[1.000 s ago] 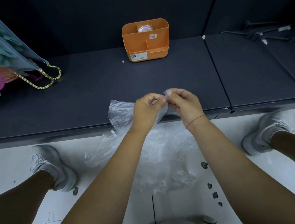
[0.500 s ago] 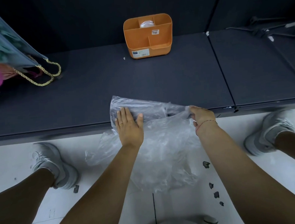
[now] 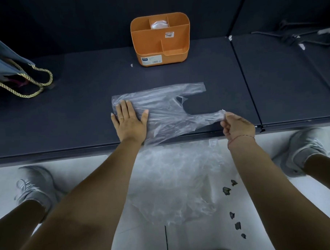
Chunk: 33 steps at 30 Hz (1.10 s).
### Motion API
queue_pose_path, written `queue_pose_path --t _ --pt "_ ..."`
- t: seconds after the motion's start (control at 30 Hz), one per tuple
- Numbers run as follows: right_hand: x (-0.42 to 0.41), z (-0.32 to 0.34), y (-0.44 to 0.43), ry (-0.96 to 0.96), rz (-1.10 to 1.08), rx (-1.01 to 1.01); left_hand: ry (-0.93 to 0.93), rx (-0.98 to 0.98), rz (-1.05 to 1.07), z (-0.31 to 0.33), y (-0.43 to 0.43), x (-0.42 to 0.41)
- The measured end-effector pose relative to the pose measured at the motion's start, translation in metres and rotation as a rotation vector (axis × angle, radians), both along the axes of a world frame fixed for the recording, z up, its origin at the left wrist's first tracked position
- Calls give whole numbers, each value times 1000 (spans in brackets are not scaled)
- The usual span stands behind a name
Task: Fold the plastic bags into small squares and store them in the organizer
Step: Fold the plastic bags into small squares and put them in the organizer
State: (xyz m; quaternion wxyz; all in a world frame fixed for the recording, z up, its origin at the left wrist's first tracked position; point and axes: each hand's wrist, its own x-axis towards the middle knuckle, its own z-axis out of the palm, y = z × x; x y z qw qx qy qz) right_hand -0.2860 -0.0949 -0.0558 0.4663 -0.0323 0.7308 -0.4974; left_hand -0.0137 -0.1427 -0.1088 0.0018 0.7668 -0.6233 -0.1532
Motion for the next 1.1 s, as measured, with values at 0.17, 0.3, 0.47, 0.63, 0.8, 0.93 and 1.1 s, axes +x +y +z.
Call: queue_pose_path --t 0.17,0.3,0.47,0.63,0.8,0.93,1.1 --pt "-3 -9 10 52 78 90 70 -254 12 6 17 3" --pt "3 -4 12 349 381 70 82 -346 19 4 61 -1" --pt "0 -5 11 546 562 91 -53 -100 -115 -6 80 3" --pt "-5 -8 8 466 431 35 -140 -35 -193 -2 71 8" --pt "-8 -16 8 597 419 7 -168 19 -260 2 57 12" --pt "-16 -21 5 787 576 55 -134 43 -277 5 47 24" --pt "-24 -23 9 873 632 99 -82 -87 -58 -2 73 50"
